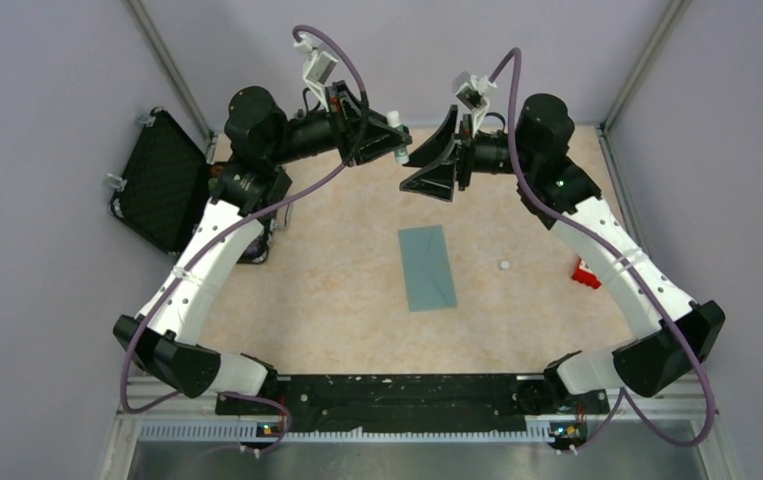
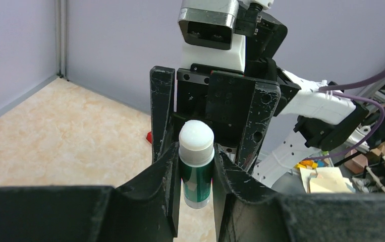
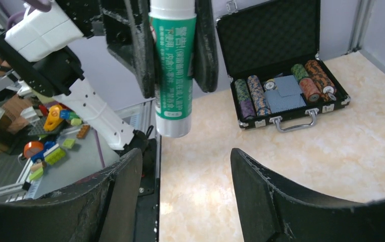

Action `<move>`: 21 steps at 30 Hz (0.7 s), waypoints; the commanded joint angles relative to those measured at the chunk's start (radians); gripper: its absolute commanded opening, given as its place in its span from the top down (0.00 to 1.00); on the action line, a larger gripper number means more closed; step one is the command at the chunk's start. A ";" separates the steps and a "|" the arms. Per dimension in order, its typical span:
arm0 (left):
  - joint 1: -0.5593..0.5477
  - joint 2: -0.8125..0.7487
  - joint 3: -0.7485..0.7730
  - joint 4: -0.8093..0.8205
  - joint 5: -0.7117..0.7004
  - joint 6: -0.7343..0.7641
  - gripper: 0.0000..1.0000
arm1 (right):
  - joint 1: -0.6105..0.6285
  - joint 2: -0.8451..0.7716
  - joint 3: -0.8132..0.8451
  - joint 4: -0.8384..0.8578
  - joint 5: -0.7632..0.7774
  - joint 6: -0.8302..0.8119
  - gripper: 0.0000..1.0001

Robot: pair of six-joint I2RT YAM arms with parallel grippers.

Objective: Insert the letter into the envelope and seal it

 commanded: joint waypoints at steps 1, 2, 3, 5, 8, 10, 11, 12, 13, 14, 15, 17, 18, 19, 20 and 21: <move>0.005 -0.015 -0.010 0.071 -0.060 -0.079 1.00 | 0.001 0.028 0.064 0.048 0.056 0.075 0.37; 0.005 -0.018 -0.014 0.073 -0.062 -0.083 1.00 | 0.002 0.033 0.069 0.045 0.061 0.080 0.38; 0.004 -0.019 -0.018 0.074 -0.066 -0.085 1.00 | 0.001 0.036 0.074 0.049 0.060 0.082 0.39; 0.004 -0.020 -0.025 0.073 -0.066 -0.083 1.00 | 0.001 0.040 0.074 0.053 0.045 0.086 0.40; 0.005 -0.019 -0.033 0.075 -0.063 -0.081 1.00 | 0.003 0.043 0.075 0.088 0.026 0.092 0.42; 0.004 -0.019 -0.034 0.074 -0.062 -0.079 1.00 | 0.004 0.044 0.082 0.094 0.015 0.104 0.44; 0.004 -0.019 -0.034 0.077 -0.064 -0.078 1.00 | 0.004 0.045 0.085 0.095 0.012 0.105 0.44; 0.005 -0.019 -0.034 0.075 -0.065 -0.077 1.00 | 0.004 0.046 0.087 0.098 0.010 0.110 0.44; 0.005 -0.019 -0.034 0.074 -0.067 -0.075 1.00 | 0.004 0.046 0.088 0.102 0.008 0.116 0.44; 0.005 -0.019 -0.034 0.072 -0.067 -0.073 1.00 | 0.005 0.045 0.090 0.103 0.007 0.116 0.44; 0.004 -0.019 -0.035 0.069 -0.068 -0.072 1.00 | 0.005 0.046 0.091 0.104 0.006 0.118 0.44; 0.005 -0.019 -0.036 0.065 -0.066 -0.072 1.00 | 0.006 0.048 0.090 0.107 0.011 0.120 0.44; 0.004 -0.020 -0.036 0.062 -0.066 -0.072 1.00 | 0.006 0.049 0.091 0.109 0.012 0.122 0.44; 0.005 -0.020 -0.037 0.060 -0.065 -0.073 1.00 | 0.006 0.049 0.090 0.109 0.015 0.123 0.45; 0.005 -0.021 -0.036 0.059 -0.066 -0.074 1.00 | 0.006 0.050 0.090 0.109 0.017 0.120 0.45; 0.005 -0.021 -0.036 0.057 -0.064 -0.074 1.00 | 0.006 0.051 0.090 0.108 0.020 0.121 0.46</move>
